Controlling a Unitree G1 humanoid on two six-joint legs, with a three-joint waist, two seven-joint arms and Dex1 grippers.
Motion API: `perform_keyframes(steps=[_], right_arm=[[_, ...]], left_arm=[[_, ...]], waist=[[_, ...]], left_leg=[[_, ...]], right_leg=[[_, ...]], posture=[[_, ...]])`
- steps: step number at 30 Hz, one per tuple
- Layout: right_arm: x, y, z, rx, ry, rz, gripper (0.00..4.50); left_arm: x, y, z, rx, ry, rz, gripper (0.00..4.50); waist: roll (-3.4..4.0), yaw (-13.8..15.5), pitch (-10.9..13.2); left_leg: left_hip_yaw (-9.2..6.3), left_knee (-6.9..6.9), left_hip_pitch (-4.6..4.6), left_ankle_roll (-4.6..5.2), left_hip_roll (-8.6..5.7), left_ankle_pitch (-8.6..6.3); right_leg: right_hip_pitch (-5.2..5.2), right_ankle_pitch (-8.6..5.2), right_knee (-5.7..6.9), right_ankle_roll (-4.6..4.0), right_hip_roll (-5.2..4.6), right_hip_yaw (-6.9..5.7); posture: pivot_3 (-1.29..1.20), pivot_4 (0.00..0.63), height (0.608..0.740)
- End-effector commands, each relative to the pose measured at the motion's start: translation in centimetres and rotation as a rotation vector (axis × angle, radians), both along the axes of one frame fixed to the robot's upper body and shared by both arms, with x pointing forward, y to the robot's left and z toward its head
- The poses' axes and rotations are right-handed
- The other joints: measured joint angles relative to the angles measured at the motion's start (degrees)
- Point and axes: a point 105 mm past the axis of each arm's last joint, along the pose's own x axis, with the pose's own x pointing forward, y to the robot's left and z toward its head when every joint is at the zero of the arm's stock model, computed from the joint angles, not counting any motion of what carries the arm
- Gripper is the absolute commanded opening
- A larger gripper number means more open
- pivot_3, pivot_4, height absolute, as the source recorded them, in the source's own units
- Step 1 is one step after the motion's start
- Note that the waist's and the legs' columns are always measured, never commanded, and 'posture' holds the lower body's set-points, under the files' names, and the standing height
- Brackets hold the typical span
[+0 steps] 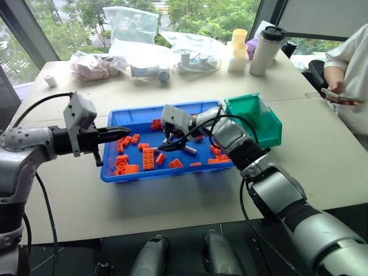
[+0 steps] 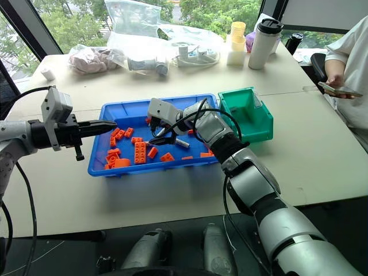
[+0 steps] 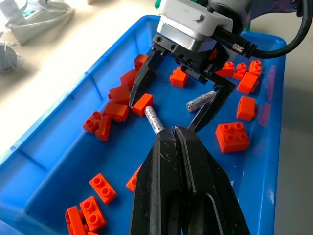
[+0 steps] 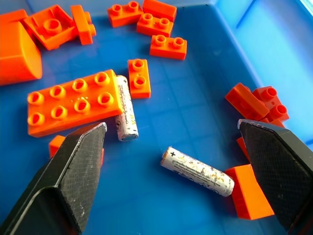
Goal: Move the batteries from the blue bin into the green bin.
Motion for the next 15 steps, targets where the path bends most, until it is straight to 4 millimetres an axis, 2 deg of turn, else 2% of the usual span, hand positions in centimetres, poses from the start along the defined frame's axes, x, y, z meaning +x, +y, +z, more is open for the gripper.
perform_keyframes(steps=[1, 11, 15], right_arm=[[0.3, 1.0, 1.0, -0.001, -0.085, 0.04, 4.46], [-0.7, 2.5, -0.4, -0.02, -0.039, 0.107, 4.46], [-1.0, 2.9, -1.7, -0.082, -0.054, 0.127, 4.46]], left_arm=[[-0.8, 0.1, 1.4, 0.008, -0.048, -0.004, 0.0], [-0.9, 0.7, 1.7, 0.01, -0.061, 0.036, 0.0], [-0.9, 0.7, 1.8, 0.003, -0.068, 0.048, 0.0]], waist=[[0.0, 0.0, 0.0], [0.0, 0.0, 0.0], [0.01, 0.0, 0.0]], left_leg=[[0.0, -0.01, 0.0, 0.0, 0.0, 0.0], [0.0, 0.0, 0.0, 0.0, 0.0, 0.0], [-0.02, -0.01, 0.0, -0.01, 0.0, 0.0]], right_leg=[[0.0, 0.0, 0.0, 0.0, 0.0, 0.0], [0.0, 0.0, 0.01, 0.0, 0.05, 0.01], [-0.01, 0.0, 0.02, 0.0, 0.05, 0.0]], posture=[[0.0, 0.15, 0.74], [0.0, 0.15, 0.74], [0.0, 0.15, 0.74]])
